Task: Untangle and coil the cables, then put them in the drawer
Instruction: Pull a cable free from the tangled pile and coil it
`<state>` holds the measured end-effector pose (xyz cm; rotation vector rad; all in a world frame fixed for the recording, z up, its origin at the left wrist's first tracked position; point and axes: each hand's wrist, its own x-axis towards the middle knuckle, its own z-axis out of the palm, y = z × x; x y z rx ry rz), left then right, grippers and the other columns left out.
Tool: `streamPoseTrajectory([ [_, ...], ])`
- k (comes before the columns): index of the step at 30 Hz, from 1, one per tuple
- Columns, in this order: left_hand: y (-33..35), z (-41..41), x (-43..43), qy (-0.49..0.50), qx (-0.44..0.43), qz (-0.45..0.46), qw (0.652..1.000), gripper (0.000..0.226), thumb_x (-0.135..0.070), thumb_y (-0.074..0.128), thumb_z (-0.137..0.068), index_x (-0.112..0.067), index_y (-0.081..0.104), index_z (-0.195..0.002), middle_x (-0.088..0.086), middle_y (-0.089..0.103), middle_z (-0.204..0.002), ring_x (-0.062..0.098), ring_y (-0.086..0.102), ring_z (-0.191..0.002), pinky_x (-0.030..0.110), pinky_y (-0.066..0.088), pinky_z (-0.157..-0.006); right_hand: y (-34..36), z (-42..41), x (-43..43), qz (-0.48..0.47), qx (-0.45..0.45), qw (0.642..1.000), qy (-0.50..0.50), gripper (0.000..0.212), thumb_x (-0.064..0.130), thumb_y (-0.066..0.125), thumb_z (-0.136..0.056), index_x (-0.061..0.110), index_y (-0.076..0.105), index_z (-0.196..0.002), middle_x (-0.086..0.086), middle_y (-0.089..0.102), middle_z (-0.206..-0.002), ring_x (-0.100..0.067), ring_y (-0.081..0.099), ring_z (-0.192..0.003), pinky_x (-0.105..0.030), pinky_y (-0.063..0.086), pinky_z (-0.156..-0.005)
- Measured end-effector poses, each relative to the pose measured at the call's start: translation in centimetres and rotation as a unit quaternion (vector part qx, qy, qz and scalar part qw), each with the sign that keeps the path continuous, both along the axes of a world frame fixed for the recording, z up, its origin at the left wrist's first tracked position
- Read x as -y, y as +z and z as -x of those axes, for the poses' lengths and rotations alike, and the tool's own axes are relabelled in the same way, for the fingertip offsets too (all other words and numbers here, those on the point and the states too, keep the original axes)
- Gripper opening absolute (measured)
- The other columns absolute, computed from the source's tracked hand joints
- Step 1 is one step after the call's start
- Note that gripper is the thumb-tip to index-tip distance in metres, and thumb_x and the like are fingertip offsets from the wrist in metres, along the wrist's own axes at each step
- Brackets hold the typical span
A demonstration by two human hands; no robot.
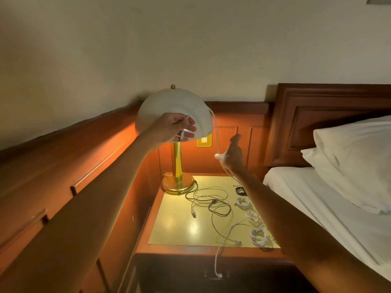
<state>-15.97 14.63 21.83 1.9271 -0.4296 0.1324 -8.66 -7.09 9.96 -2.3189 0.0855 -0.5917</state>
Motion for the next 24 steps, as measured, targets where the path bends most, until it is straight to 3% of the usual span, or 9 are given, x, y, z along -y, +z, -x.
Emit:
streamPoseTrajectory([
  [2,-0.6,0.1,-0.2,0.012,-0.001,0.02,1.0,0.018,-0.015,0.048,-0.103,-0.009,0.064,-0.108,0.009,0.072,-0.107,0.023,0.072,-0.094,0.036,0.058,-0.085,-1.0,-0.6,0.9,-0.035,-0.037,0.998,-0.033,0.068,0.029,0.072,-0.091,0.01,0.028,-0.139,-0.021,0.065,-0.11,-0.027,0.069,-0.071,-0.034,0.06,-0.059],
  [4,-1.2,0.0,-0.7,0.024,0.0,0.006,1.0,0.019,-0.015,0.047,-0.103,-0.009,0.064,-0.108,0.01,0.072,-0.107,0.024,0.072,-0.094,0.036,0.058,-0.085,-1.4,-0.2,1.7,-0.06,-0.154,0.986,0.005,0.025,0.031,0.055,-0.102,0.008,0.053,-0.111,-0.011,0.065,-0.083,-0.018,0.061,-0.055,-0.026,0.049,-0.045],
  [6,-1.8,-0.1,-1.1,0.031,-0.005,-0.008,0.999,0.02,-0.016,0.047,-0.103,-0.009,0.065,-0.108,0.01,0.072,-0.107,0.024,0.072,-0.093,0.035,0.059,-0.083,-0.8,0.0,2.6,-0.109,-0.219,0.969,0.041,0.036,0.033,0.046,-0.106,0.005,0.062,-0.091,-0.008,0.064,-0.073,-0.017,0.058,-0.055,-0.026,0.047,-0.049],
  [8,-2.1,-0.1,-1.3,0.038,-0.007,-0.008,0.999,0.02,-0.016,0.046,-0.103,-0.009,0.064,-0.109,0.011,0.071,-0.107,0.021,0.072,-0.09,0.03,0.059,-0.078,1.6,-0.6,3.3,-0.19,-0.154,0.967,0.065,0.034,0.032,0.046,-0.105,0.005,0.062,-0.09,-0.01,0.065,-0.076,-0.021,0.061,-0.058,-0.031,0.053,-0.054],
  [10,-1.9,-0.1,-1.3,0.041,-0.004,-0.011,0.999,0.02,-0.016,0.046,-0.103,-0.008,0.064,-0.11,0.01,0.071,-0.105,0.02,0.072,-0.088,0.027,0.059,-0.076,5.4,-1.5,3.4,-0.203,-0.043,0.976,0.071,0.026,0.026,0.046,-0.1,0.007,0.063,-0.099,-0.017,0.068,-0.091,-0.027,0.064,-0.071,-0.042,0.06,-0.07],
  [13,-1.4,0.0,-1.0,0.045,0.007,-0.005,0.999,0.021,-0.013,0.045,-0.104,-0.004,0.062,-0.111,0.01,0.07,-0.1,0.016,0.072,-0.079,0.024,0.057,-0.07,11.7,-2.6,2.6,-0.033,0.069,0.996,0.052,0.034,0.026,0.04,-0.104,0.004,0.065,-0.11,-0.021,0.069,-0.11,-0.039,0.065,-0.1,-0.045,0.052,-0.088],
  [17,-0.9,-0.1,-0.8,0.057,0.012,0.017,0.998,0.022,-0.01,0.045,-0.103,0.0,0.062,-0.112,0.015,0.069,-0.103,0.01,0.072,-0.07,0.018,0.055,-0.058,16.0,-3.7,1.5,0.098,0.141,0.981,0.089,0.036,0.029,0.042,-0.106,0.006,0.066,-0.12,-0.014,0.069,-0.122,-0.033,0.064,-0.113,-0.032,0.043,-0.088],
  [21,-0.8,0.1,-1.0,0.061,0.01,0.009,0.998,0.021,-0.01,0.045,-0.103,-0.003,0.063,-0.112,0.014,0.07,-0.106,0.019,0.072,-0.087,0.018,0.056,-0.061,17.4,-3.6,0.6,0.091,0.2,0.97,0.106,0.032,0.031,0.05,-0.103,0.01,0.068,-0.12,-0.011,0.073,-0.114,-0.028,0.067,-0.108,-0.031,0.045,-0.086],
  [24,-0.3,0.7,-1.2,0.06,0.001,0.02,0.998,0.023,-0.008,0.044,-0.103,0.001,0.061,-0.116,0.016,0.068,-0.106,0.018,0.071,-0.081,0.017,0.055,-0.059,18.4,-2.6,0.3,0.073,0.264,0.956,0.107,0.028,0.026,0.052,-0.101,0.013,0.07,-0.116,-0.008,0.075,-0.107,-0.025,0.069,-0.099,-0.029,0.047,-0.081],
])
